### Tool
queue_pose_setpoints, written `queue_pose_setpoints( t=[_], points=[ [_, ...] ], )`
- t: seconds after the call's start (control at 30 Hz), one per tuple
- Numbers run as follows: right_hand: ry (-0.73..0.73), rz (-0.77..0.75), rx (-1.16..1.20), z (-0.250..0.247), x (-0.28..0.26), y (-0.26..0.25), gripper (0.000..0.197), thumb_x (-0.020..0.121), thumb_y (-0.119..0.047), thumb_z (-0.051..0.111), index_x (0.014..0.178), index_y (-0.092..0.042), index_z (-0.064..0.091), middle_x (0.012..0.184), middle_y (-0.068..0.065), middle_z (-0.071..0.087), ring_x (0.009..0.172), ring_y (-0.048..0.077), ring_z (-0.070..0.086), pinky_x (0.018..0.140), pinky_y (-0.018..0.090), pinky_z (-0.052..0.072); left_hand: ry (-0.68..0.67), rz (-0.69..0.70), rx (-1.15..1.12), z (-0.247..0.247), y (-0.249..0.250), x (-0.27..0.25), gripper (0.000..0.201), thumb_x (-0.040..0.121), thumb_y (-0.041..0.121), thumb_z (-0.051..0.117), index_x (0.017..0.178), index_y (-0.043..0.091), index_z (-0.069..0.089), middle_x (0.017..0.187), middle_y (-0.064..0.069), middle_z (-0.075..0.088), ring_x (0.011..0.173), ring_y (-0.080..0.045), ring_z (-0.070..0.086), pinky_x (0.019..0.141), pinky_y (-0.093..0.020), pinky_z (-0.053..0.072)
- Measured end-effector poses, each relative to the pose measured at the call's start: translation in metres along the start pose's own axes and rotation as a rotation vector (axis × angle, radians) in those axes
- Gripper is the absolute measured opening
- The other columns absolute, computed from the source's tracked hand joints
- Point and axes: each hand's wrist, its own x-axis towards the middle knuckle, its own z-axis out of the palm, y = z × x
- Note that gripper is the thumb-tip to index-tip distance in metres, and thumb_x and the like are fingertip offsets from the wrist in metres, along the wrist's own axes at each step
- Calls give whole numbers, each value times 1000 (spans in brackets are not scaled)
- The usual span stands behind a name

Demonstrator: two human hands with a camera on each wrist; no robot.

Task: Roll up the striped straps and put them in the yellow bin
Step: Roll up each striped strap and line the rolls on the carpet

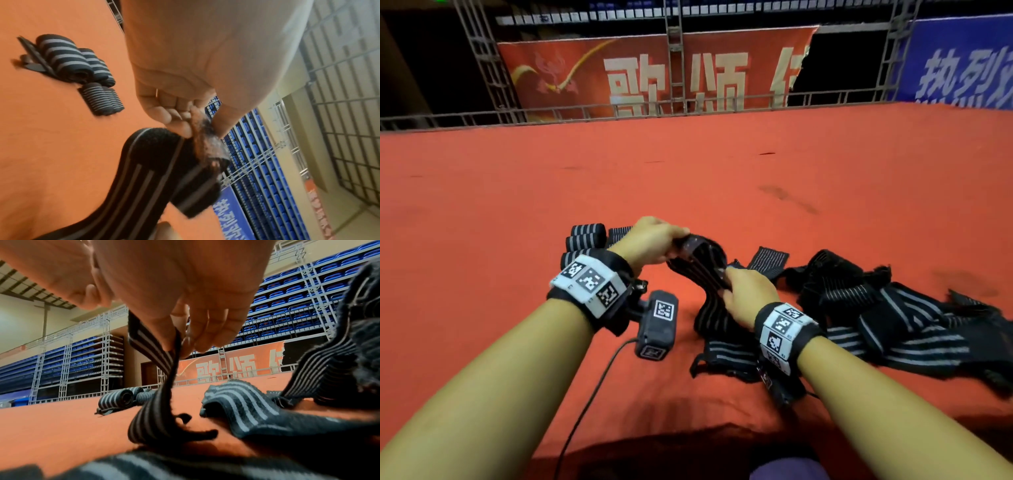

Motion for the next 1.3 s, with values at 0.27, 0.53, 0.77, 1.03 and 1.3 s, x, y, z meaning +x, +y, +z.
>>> queue_pose_setpoints(
  t=[0.27, 0.53, 0.77, 1.03, 1.3],
  points=[
    [122, -57, 221, -29, 7, -18, 50, 72, -54, 66, 104, -19, 50, 99, 2, 59, 93, 26, 59, 75, 35, 47, 28, 85, -200, -42, 35, -26, 33, 94, 16, 55, 62, 11, 53, 44, 0, 48, 48, -16, 43, 51, -23, 31],
    [403, -513, 239, -80, 12, -65, 66, 64, -61, 59, 118, -25, 58, 110, -1, 51, 103, 21, 47, 91, 42, 43, 45, 190, -98, -67, 51, -45, 32, 95, 18, 55, 63, 13, 55, 53, -4, 48, 53, -20, 42, 54, -27, 30],
    [419, -436, 298, -96, 21, -109, 22, 77, -40, 48, 78, -18, 51, 76, 2, 58, 74, 29, 52, 69, 43, 45, 13, 232, -91, -76, 49, -61, 30, 97, 20, 57, 69, 12, 54, 50, 1, 48, 50, -14, 40, 49, -23, 28],
    [187, -209, 723, -111, 34, -108, 24, 92, -16, 59, 68, -11, 55, 66, 1, 52, 66, 16, 48, 64, 35, 39, -17, 353, 260, -85, 26, -67, 46, 76, 28, 80, 111, 16, 53, 104, 0, 63, 90, -14, 61, 80, -33, 51],
    [83, -247, 756, -123, 25, -90, 21, 95, -18, 52, 89, 2, 56, 76, 11, 56, 69, 19, 48, 65, 37, 38, -16, 404, 329, -81, 28, -66, 22, 77, 30, 55, 84, 12, 67, 82, -11, 73, 81, -31, 70, 78, -51, 56]
  ],
)
